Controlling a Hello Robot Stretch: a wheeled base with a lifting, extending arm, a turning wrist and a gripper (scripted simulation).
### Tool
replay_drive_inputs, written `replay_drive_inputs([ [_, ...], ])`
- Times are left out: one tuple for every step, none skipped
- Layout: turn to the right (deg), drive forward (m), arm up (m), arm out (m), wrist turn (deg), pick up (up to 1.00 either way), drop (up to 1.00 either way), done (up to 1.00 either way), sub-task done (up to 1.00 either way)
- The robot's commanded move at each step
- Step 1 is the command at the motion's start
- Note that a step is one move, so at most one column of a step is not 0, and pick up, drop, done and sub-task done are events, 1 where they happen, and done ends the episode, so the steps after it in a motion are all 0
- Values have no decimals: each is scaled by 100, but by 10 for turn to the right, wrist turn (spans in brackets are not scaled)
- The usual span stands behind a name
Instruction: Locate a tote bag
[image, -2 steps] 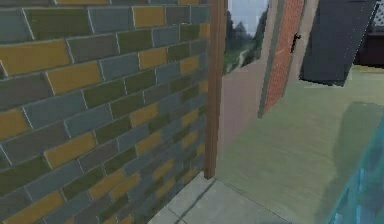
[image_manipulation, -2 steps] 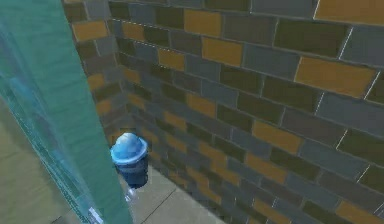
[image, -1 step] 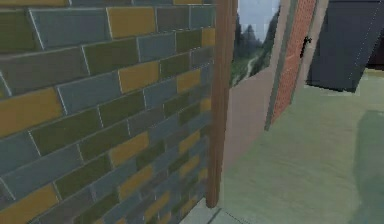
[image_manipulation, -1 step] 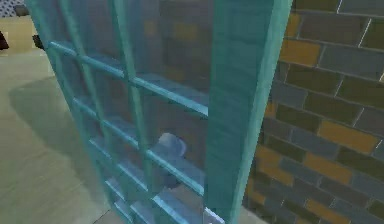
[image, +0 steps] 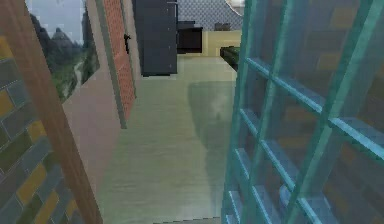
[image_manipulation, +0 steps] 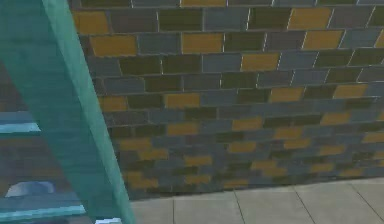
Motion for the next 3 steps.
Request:
replay_drive_inputs([
  [0, 100, 0, 0, 0, 0, 0, 0, 0],
  [0, 10, 0, 0, 0, 0, 0, 0, 0],
  [0, 100, 0, 0, 0, 0, 0, 0, 0],
])
